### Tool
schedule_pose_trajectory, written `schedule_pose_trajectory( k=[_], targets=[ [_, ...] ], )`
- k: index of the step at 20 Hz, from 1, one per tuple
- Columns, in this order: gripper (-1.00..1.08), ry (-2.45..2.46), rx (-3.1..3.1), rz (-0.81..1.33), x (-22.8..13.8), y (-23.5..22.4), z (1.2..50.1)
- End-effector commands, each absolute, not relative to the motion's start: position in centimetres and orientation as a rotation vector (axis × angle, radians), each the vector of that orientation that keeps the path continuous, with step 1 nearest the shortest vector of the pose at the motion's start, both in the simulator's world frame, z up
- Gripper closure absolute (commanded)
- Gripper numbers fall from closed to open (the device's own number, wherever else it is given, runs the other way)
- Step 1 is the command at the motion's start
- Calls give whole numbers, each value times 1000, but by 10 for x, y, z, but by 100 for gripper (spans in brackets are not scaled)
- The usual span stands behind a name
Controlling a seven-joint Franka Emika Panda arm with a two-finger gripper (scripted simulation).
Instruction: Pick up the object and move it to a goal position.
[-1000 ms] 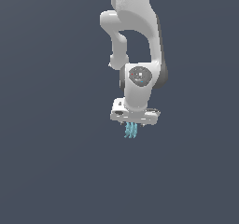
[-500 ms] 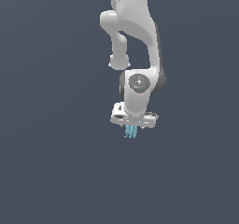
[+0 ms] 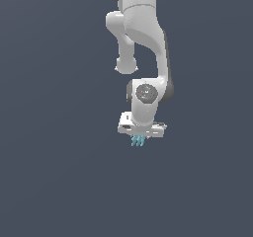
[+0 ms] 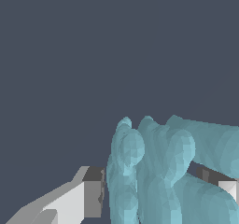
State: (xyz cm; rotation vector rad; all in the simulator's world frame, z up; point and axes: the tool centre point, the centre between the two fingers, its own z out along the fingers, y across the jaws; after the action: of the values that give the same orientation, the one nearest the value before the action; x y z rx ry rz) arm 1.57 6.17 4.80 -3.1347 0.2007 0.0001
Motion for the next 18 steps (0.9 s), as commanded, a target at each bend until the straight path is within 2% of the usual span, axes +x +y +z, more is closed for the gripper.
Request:
schedule_pose_trajectory(
  k=[1, 11, 18],
  targets=[
    [108, 202, -3135, 0, 16, 61, 47],
    [108, 201, -3135, -1, 15, 61, 50],
    [108, 201, -3135, -1, 8, 51, 70]
  ],
)
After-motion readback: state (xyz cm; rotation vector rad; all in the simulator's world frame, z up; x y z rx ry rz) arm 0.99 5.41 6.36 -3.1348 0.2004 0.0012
